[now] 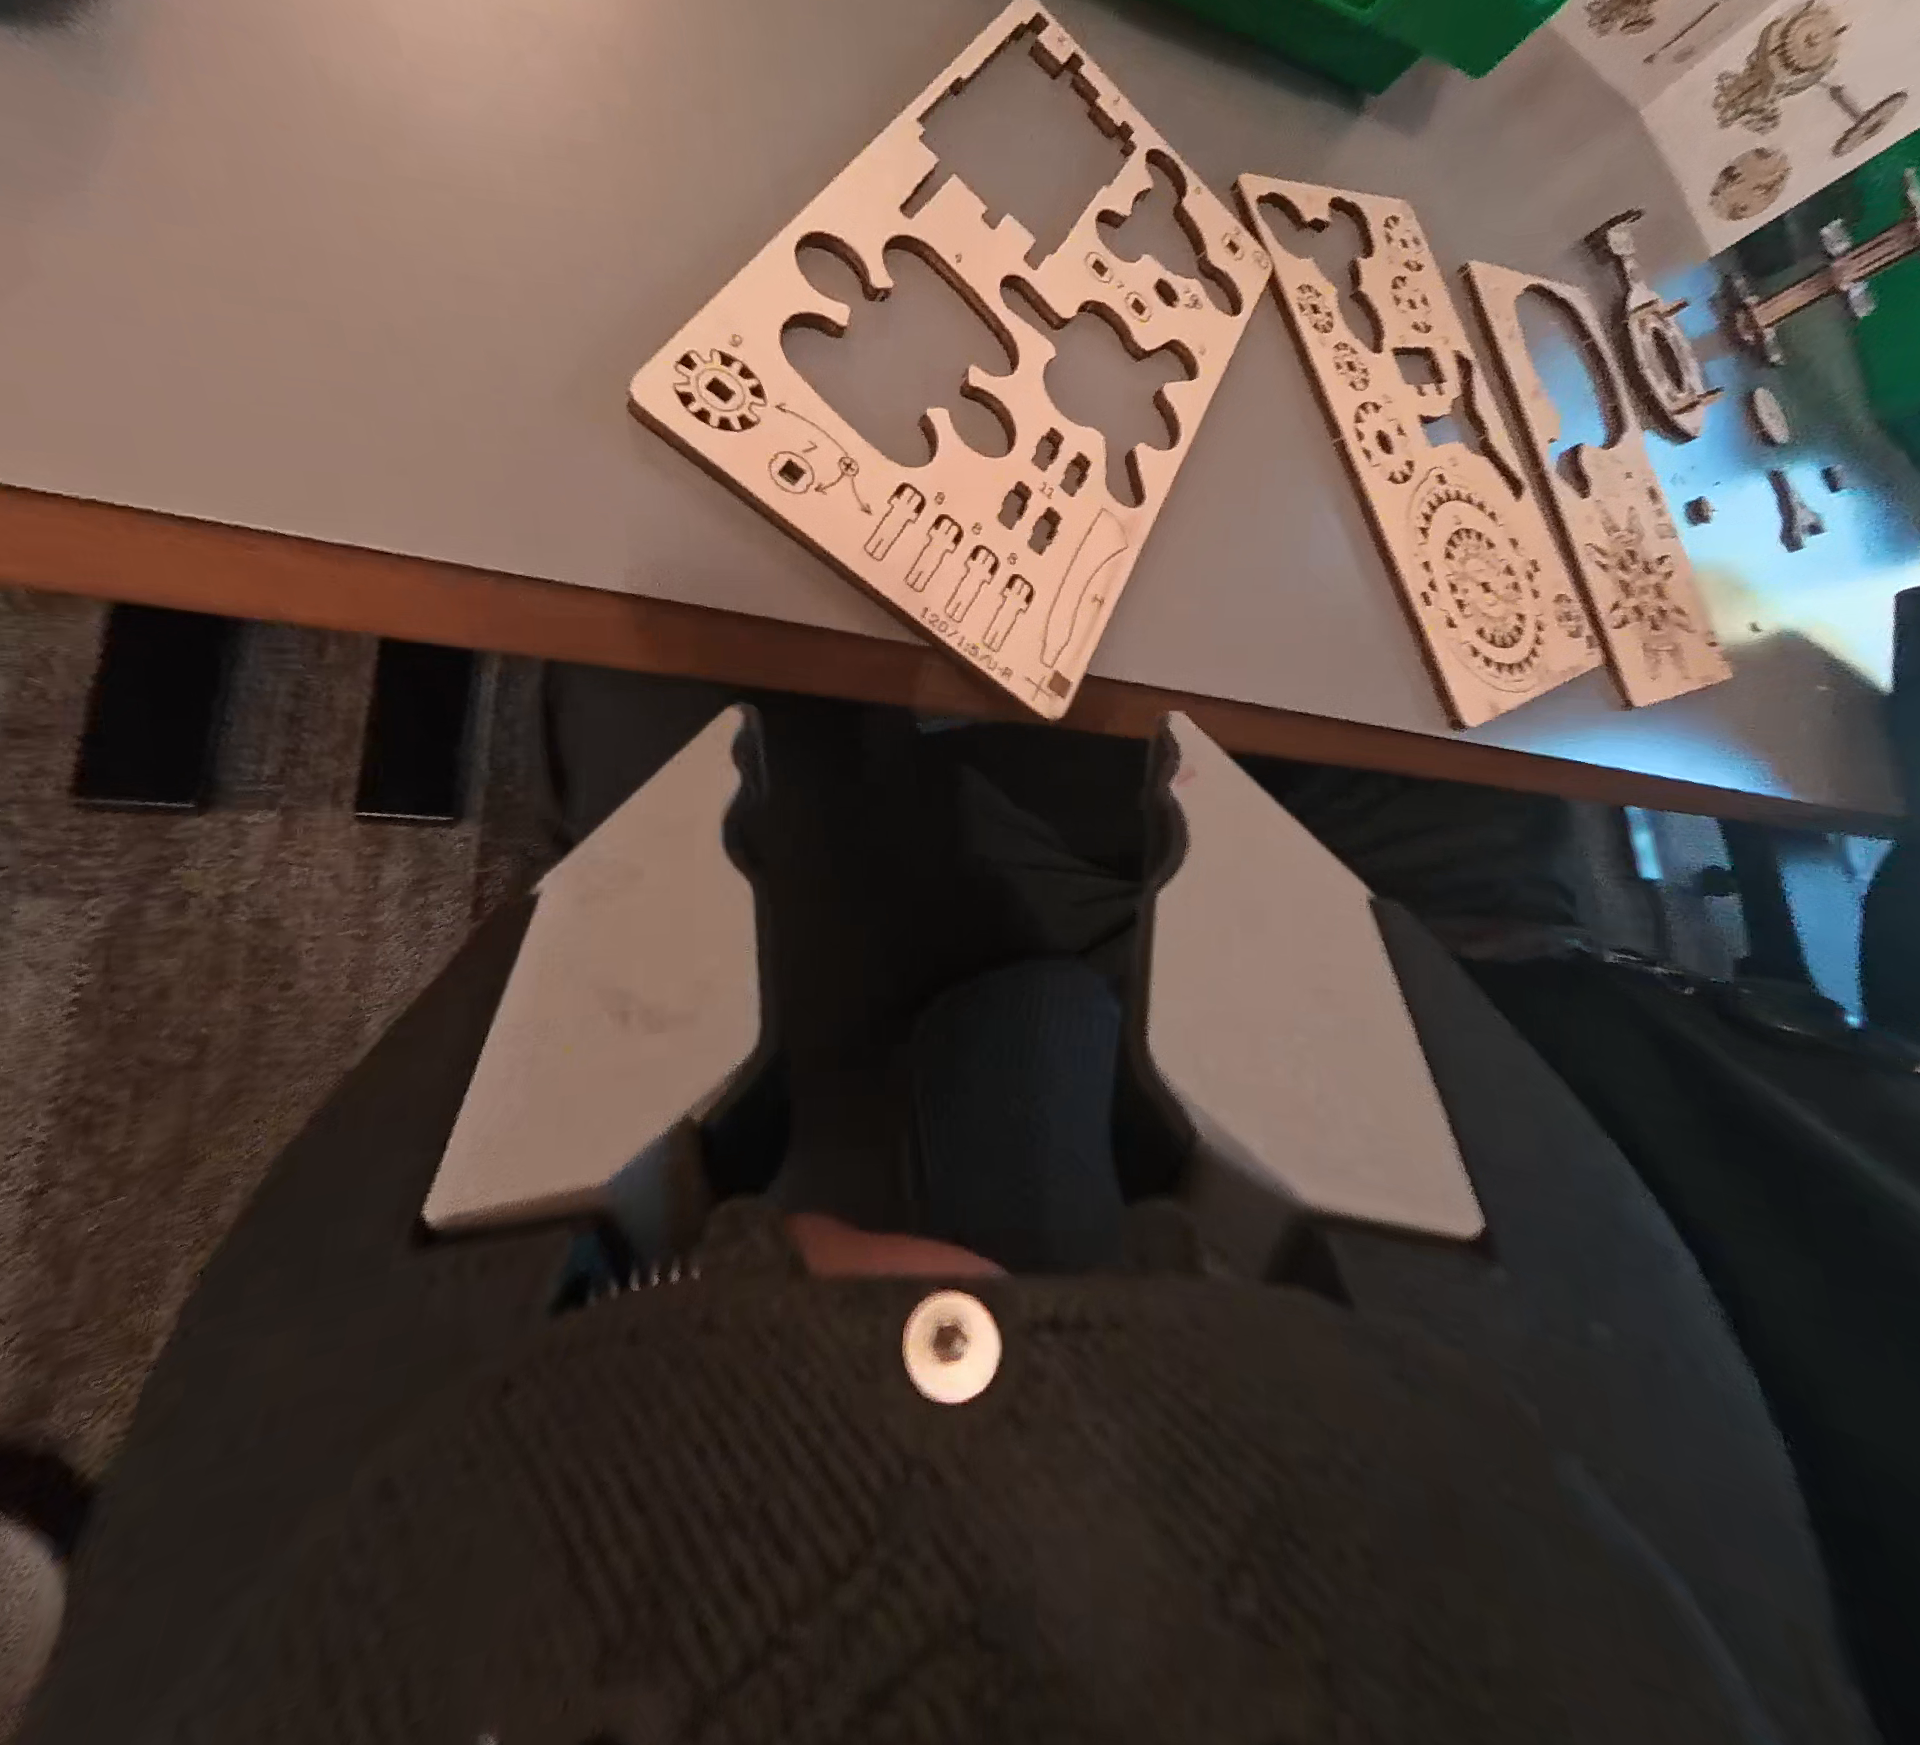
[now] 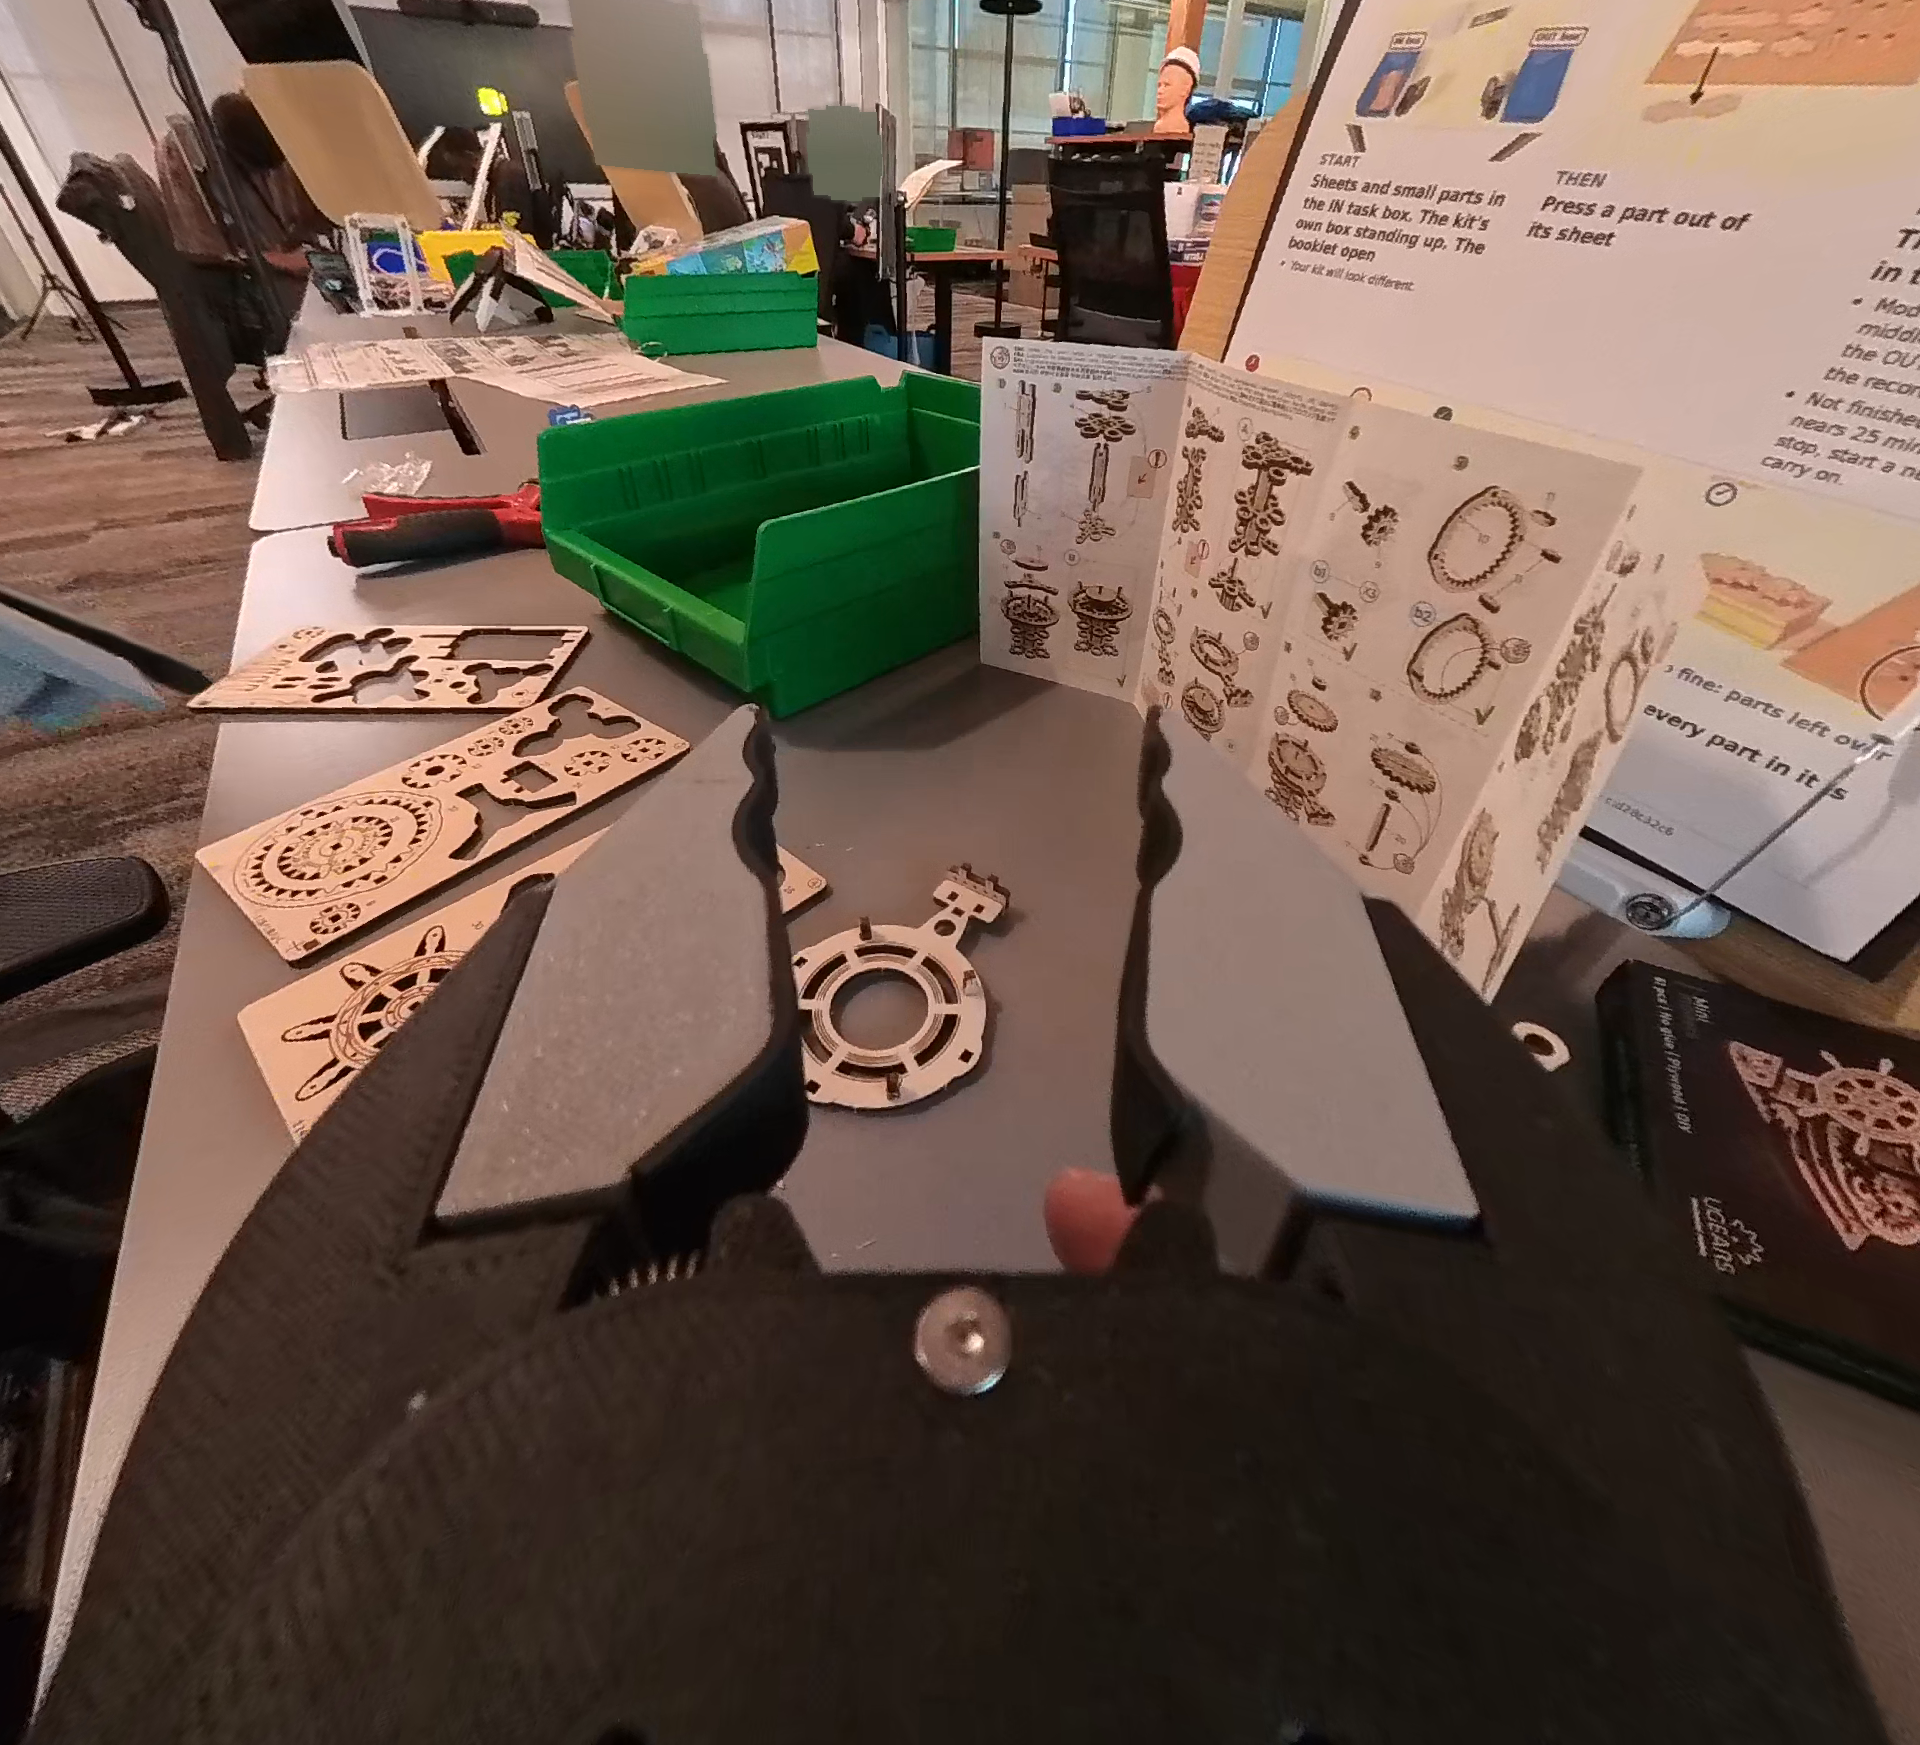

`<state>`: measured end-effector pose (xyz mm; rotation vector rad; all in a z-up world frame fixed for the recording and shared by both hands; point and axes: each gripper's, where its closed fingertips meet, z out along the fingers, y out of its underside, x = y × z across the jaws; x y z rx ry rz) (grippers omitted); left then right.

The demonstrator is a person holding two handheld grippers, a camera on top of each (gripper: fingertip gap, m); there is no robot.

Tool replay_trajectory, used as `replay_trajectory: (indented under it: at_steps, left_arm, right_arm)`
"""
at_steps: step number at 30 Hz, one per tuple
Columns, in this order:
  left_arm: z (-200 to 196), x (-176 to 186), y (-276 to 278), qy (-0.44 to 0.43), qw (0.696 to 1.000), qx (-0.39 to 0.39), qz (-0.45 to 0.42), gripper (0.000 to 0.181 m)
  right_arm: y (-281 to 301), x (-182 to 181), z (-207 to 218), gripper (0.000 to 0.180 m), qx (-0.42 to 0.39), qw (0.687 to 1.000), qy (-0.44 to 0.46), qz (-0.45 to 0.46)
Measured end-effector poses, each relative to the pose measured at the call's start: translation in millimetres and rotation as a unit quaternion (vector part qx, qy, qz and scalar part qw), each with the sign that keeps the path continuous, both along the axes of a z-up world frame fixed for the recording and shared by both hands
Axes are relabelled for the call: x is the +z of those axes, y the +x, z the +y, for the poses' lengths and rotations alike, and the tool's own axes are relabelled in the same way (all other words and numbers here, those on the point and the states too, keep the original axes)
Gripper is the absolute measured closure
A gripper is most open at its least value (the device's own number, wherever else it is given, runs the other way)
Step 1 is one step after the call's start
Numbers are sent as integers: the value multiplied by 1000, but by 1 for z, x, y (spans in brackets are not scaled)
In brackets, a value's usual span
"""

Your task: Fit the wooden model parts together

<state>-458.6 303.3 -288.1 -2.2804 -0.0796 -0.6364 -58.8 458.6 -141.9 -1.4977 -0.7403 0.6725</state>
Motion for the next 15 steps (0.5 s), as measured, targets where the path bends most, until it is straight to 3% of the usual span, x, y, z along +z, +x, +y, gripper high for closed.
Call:
replay_trajectory:
  at_steps: [7, 12, 15]
  left_arm:
    - [4, -3, 11, 2, 998, -5, -63, 132]
    - [4, 11, 13, 32, 992, -8, -118, 166]
    - [4, 9, 10, 36, 991, -1, -125, 170]
  right_arm:
    - [-1, -1, 0, 112, 2, 1000, -2, -2]
    - [-4, -2, -1, 113, 6, 1000, -4, -4]
    - [-5, -3, -2, 113, 6, 1000, -2, -9]
